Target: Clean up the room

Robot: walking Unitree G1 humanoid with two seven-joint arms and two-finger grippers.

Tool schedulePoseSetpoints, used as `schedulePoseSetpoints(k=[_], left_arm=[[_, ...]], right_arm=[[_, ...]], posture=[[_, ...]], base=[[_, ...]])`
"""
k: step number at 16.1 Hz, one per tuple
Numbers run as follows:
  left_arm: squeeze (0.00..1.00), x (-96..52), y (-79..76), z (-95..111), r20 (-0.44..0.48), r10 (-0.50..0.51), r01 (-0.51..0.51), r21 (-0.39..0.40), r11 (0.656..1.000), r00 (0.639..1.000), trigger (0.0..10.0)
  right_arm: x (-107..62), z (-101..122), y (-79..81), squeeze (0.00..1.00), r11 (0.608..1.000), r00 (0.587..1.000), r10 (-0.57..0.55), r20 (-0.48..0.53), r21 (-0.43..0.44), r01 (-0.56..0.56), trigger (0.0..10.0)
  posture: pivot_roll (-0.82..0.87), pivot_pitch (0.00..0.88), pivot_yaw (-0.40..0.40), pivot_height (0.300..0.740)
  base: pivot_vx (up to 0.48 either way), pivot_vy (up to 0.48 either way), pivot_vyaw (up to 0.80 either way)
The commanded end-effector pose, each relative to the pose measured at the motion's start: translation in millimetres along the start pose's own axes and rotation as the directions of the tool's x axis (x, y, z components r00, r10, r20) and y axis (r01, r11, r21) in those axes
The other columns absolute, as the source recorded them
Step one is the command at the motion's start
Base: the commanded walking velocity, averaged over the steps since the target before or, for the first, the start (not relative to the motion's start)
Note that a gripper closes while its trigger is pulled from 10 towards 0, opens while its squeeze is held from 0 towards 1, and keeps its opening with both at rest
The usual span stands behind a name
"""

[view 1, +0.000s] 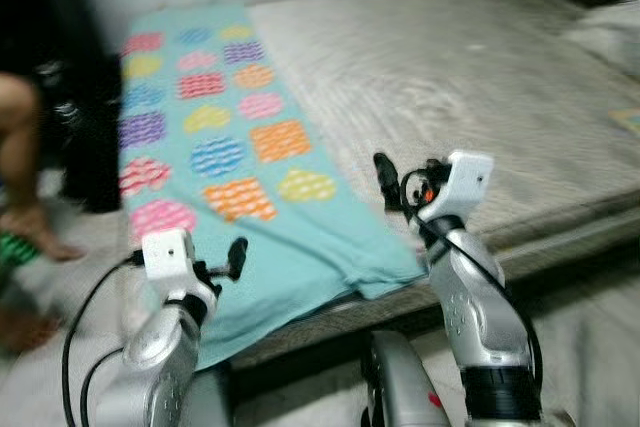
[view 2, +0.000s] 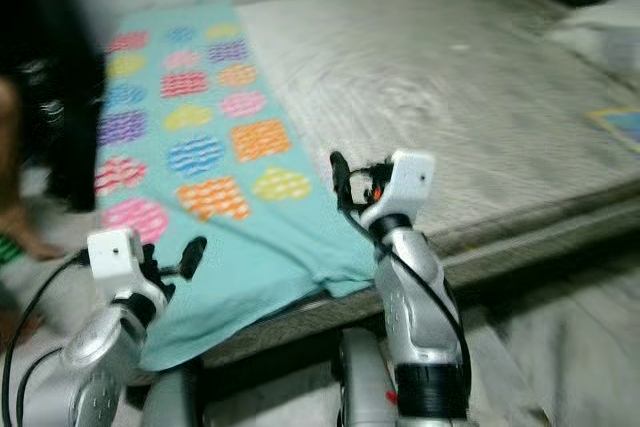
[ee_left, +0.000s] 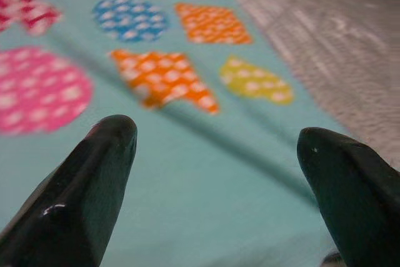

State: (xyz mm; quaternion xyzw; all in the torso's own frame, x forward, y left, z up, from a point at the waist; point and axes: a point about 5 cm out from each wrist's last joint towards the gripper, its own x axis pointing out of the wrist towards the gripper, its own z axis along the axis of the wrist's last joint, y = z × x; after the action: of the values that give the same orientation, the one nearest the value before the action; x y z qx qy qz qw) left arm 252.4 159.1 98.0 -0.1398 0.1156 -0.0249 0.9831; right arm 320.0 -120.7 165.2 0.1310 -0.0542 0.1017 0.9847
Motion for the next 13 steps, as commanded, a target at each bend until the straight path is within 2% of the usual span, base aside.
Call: schedulePoseSetpoints(k=[1, 3, 7, 13], left_arm=[[0.0, 3.3, -1.0, -3, -0.009, -0.004, 0.004, 0.007, 1.0, 1.0, 10.0], [0.0, 5.7, -1.6, -3, -0.007, -0.008, 0.008, 0.008, 1.0, 1.0, 10.0], [0.0, 12.8, -0.7, -3, 0.005, -0.012, 0.012, 0.014, 1.0, 1.0, 10.0], [0.0, 14.7, -1.3, -5, 0.004, -0.019, 0.019, 0.019, 1.0, 1.0, 10.0]], right_arm=[[1.9, 3, -3.2, 0.0, 1.0, 1.0, -0.003, 0.008, 0.002, 0.003, 10.0], [1.9, 3, -3.5, 0.0, 1.0, 1.0, -0.006, 0.012, -0.019, 0.006, 10.0], [-2.6, 3, -2.1, 0.0, 0.998, 0.998, 0.056, 0.03, -0.021, -0.056, 10.0], [3.1, 8, 0.3, 0.0, 0.996, 0.995, 0.082, 0.051, -0.029, -0.081, 10.0]], posture=[[-0.1, 0.0, 0.045, 0.543], [-0.1, 0.0, 0.046, 0.543], [-0.11, 0.0, 0.045, 0.548], [-0.11, 0.0, 0.044, 0.618]], base=[[0.0, 0.0, -0.53], [0.0, 0.0, -0.51], [0.0, 0.0, 0.0], [0.0, 0.0, 0.0]])
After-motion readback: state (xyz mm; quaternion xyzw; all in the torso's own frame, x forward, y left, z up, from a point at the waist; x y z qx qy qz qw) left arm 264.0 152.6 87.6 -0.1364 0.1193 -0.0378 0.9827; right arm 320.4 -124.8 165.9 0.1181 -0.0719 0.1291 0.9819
